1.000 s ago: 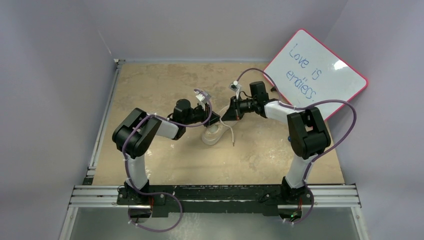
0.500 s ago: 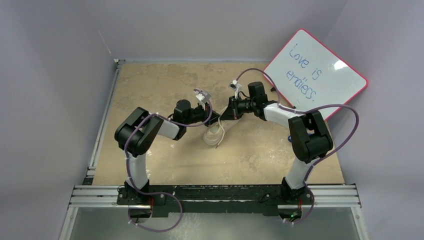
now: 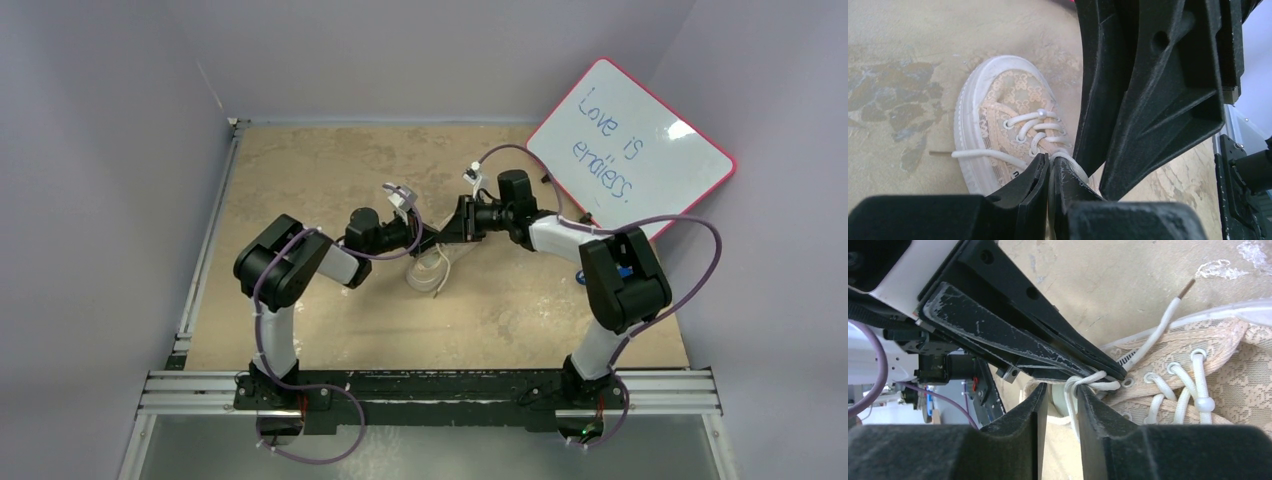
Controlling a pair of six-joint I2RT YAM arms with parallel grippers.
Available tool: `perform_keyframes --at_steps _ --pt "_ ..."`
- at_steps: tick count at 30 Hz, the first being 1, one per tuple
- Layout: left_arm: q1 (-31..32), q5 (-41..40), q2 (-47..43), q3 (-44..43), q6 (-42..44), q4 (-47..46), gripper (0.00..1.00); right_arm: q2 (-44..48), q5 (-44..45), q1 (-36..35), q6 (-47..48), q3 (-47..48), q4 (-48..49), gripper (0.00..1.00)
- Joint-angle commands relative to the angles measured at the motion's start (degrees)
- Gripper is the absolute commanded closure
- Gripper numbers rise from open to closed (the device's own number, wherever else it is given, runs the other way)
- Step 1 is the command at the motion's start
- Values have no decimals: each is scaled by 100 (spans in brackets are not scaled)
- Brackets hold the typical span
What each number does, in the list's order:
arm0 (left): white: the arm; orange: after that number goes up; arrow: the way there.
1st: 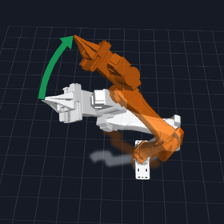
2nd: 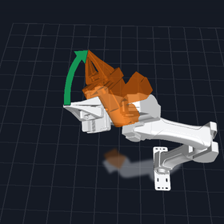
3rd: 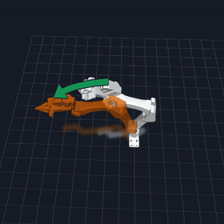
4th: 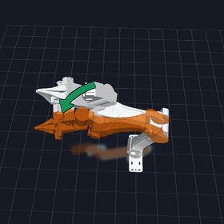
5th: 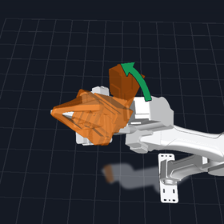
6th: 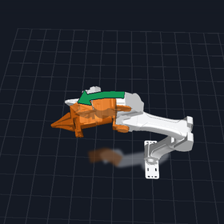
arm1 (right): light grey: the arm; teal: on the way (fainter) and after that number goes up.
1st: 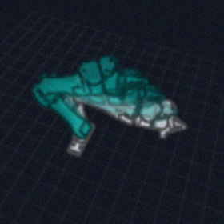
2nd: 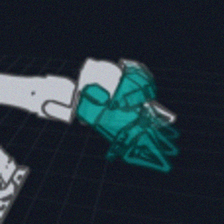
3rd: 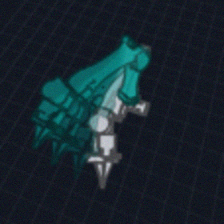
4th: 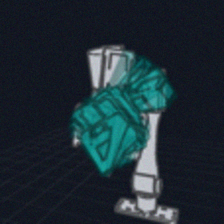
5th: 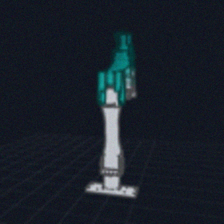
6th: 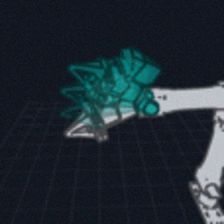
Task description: Tie the shoes
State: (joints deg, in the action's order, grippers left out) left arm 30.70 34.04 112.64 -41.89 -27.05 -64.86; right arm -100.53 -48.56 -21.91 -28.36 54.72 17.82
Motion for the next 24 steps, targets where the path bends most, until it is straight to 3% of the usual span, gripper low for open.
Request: perform_keyframes --at_steps 1,7,15,19,22,24 --pt "174 157 63 43 13 -437 100 602 -562 -164 127 133 -310 67" --pt "132 197 89 126 39 -537 100 896 -450 94 801 299 -1395 60" --pt "109 270 156 104 40 -557 100 1121 -344 451 1423 619 -2355 59" --pt "102 279 157 102 26 -588 100 1147 270 597 1930 714 -2617 61" --pt "104 315 160 68 16 -581 100 1071 1074 599 3018 817 -2540 64" --pt "103 327 162 48 7 -578 100 957 1111 582 3787 932 -2627 63"
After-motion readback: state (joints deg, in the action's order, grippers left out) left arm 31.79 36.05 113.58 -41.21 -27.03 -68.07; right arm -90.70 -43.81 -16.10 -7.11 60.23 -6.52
